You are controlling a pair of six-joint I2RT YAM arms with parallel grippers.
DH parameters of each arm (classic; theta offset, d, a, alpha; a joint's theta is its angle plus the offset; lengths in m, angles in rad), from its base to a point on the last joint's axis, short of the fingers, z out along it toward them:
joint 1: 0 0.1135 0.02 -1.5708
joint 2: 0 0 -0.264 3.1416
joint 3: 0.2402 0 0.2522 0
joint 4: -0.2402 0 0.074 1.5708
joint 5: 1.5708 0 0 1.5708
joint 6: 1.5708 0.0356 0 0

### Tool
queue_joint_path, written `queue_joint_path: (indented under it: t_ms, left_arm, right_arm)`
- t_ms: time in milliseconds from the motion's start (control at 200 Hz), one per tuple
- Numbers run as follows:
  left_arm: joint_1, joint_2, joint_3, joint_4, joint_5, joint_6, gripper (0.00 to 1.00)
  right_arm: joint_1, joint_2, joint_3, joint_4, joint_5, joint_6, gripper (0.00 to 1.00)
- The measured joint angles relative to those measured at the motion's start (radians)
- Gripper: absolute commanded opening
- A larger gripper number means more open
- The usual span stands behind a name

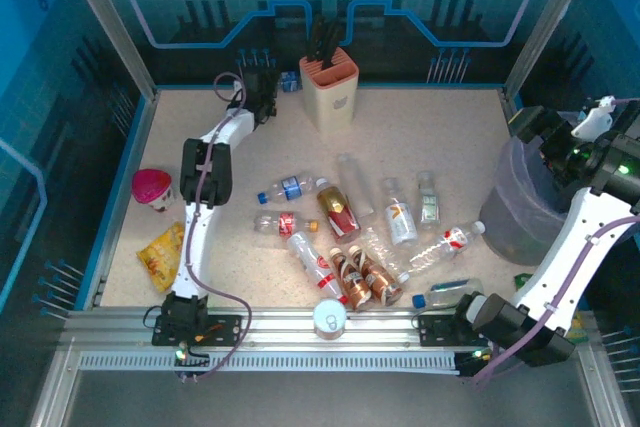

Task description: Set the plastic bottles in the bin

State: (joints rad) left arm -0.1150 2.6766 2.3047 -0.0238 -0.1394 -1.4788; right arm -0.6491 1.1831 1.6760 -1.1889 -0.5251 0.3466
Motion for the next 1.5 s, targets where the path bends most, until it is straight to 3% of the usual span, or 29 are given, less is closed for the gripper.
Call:
queue_joint_path:
  t_ms: [150,440,730,926,1041,1501]
  left_arm:
    - [0.003,0.097,0.135,-0.054,-0.015,-0.023,0.84]
    - [0.019,0.156,0.224,-0.095,-0.029,-0.072,0.71]
    - [0.035,0.192,0.247,-0.029,-0.021,-0.067,0.40]
    - [0.044,0.190,0.227,-0.003,-0.001,-0.036,0.37]
    - [0.048,0.116,0.083,0.076,0.006,-0.003,0.36]
    - [0.087,-0.449,-0.809,0.273,0.014,0.163,0.30]
  right_arm:
    - [0.000,-0.029,-0.011,0.002,0.028,-0.010,0.99]
    - [0.000,-0.085,-0.055,0.003,0.066,-0.010,0.98]
    - [0.000,-0.116,-0.075,0.005,0.081,-0.006,0.98]
    - [0.000,-0.132,-0.076,0.005,0.084,-0.006,0.97]
    - [0.000,-0.133,-0.076,0.004,0.084,-0.006,0.97]
    - [0.000,-0.151,-0.089,0.006,0.082,-0.006,0.96]
